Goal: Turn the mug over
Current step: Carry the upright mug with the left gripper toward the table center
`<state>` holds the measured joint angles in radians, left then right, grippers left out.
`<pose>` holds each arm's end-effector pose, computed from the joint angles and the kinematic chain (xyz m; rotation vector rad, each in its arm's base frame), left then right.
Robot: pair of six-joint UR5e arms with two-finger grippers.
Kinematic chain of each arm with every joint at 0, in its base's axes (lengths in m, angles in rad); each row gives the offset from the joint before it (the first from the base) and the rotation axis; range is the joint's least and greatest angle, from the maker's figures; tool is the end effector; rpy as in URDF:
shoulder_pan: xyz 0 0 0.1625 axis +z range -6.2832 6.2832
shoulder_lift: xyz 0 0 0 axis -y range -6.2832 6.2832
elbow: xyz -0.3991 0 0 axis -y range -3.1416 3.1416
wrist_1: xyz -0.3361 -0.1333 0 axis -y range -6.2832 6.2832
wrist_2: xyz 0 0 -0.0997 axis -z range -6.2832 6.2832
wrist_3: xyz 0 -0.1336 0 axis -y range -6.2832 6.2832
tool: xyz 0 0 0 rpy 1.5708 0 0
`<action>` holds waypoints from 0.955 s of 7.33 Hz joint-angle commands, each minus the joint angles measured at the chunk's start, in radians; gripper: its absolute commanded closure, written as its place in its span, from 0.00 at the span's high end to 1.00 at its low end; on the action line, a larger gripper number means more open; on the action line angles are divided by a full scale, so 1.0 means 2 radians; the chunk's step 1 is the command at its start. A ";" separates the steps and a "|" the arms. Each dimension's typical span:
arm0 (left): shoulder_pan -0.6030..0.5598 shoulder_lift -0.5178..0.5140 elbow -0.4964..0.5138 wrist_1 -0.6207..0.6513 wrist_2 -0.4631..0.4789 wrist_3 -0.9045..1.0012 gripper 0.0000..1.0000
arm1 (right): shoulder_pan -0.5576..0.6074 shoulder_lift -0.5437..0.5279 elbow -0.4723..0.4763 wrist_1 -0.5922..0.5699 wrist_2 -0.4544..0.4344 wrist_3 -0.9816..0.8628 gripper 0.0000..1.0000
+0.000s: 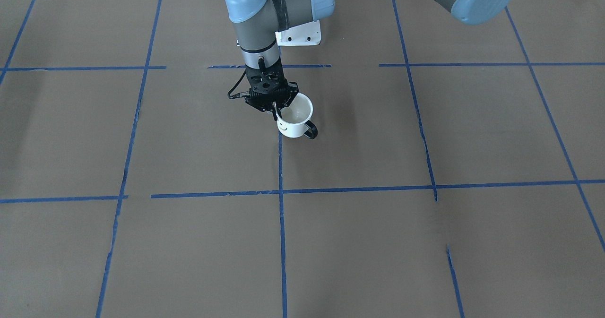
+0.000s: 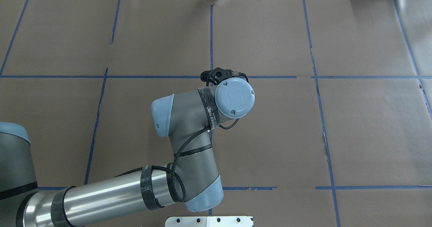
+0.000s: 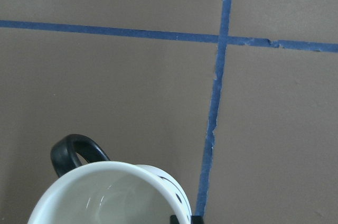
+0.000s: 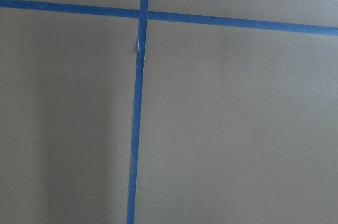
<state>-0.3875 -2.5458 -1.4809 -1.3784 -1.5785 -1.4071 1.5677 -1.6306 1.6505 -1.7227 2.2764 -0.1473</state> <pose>0.6029 -0.3889 0.1655 0.1817 0.6699 -0.2121 0.0454 -0.3978 0.6681 -0.0754 -0.7121 -0.0973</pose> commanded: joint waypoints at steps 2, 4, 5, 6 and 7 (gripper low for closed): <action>0.006 -0.003 0.010 -0.007 0.001 0.002 0.00 | 0.000 0.000 0.000 0.000 0.000 0.000 1.00; 0.016 -0.008 0.019 -0.008 0.021 0.004 0.00 | 0.000 0.000 0.000 0.000 0.000 0.000 1.00; 0.018 -0.011 0.019 -0.008 0.022 0.005 0.00 | 0.000 0.000 0.000 0.000 0.000 0.000 1.00; 0.020 -0.013 0.019 -0.008 0.024 0.005 0.00 | 0.000 0.000 0.000 0.000 0.000 0.000 1.00; 0.022 -0.013 0.019 -0.008 0.025 0.006 0.00 | 0.000 0.000 0.000 0.000 0.000 0.000 1.00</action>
<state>-0.3490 -2.5699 -1.4430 -1.3943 -1.5329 -1.3974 1.5677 -1.6306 1.6506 -1.7227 2.2765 -0.1472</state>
